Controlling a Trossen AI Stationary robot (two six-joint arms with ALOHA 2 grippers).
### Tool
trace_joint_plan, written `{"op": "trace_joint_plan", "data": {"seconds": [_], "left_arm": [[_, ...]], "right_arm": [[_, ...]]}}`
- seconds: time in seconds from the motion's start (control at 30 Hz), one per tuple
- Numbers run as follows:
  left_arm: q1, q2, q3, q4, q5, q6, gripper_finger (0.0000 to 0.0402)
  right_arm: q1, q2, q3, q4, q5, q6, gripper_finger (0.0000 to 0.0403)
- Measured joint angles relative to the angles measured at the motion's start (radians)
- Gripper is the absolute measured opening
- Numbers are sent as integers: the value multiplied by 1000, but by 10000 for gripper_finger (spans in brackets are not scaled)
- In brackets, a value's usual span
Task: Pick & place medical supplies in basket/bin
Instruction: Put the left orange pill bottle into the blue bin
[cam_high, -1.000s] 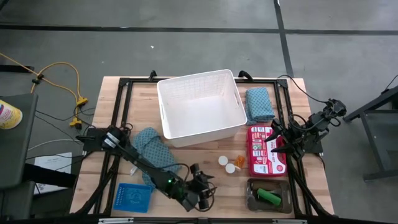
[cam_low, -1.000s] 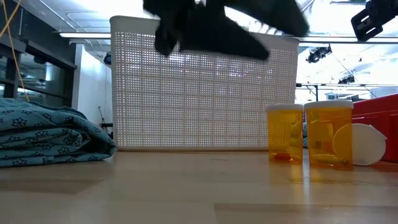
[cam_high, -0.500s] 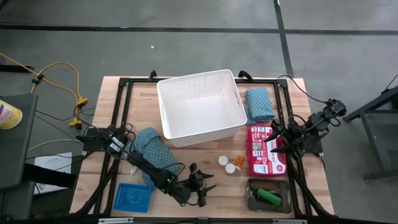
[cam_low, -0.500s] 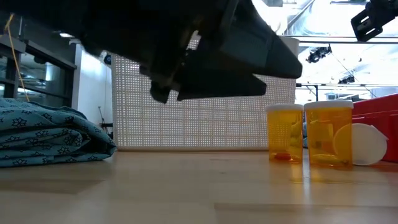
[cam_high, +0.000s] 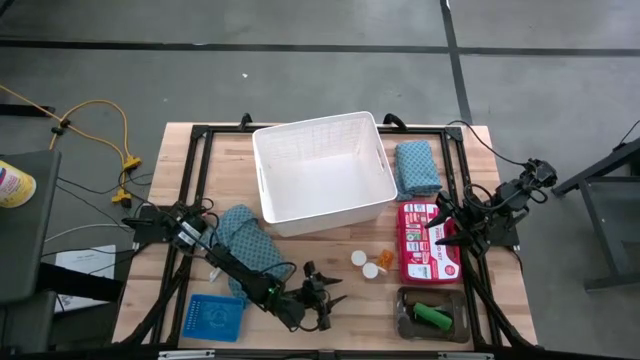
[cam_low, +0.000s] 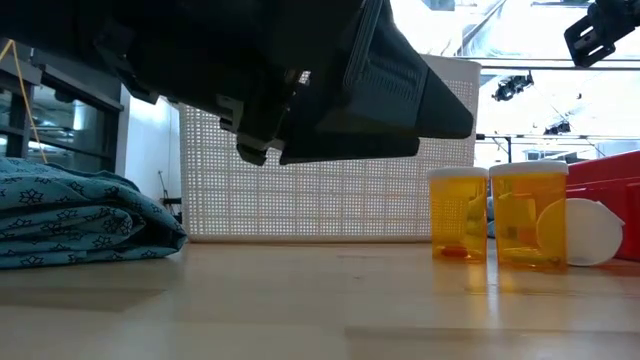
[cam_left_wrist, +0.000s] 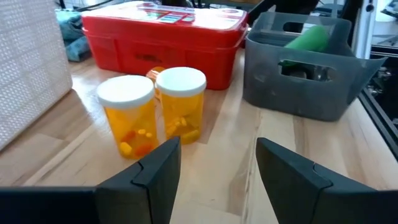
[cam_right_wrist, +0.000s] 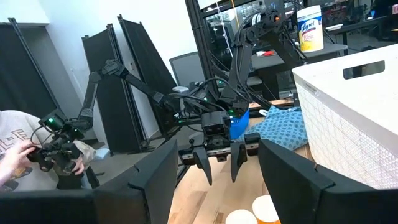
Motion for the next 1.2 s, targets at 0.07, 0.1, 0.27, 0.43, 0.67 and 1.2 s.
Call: {"op": "trace_joint_plan", "data": {"seconds": [0.07,0.1,0.27,0.43,0.67,1.2], "left_arm": [[0,0,0,1,24,0,202],[0,0,0,1,37,-1,202],[0,0,0,3,73,-3,202],[1,-1,1,3,73,-3,202],[20,-1,1,3,74,-3,202],[100,-1,1,3,74,-2,202]], "right_arm": [[0,0,0,0,0,0,211],[0,0,0,0,0,0,211],[0,0,0,0,0,0,211],[0,0,0,0,0,0,211],[0,0,0,0,0,0,211],[0,0,0,1,0,0,211]]}}
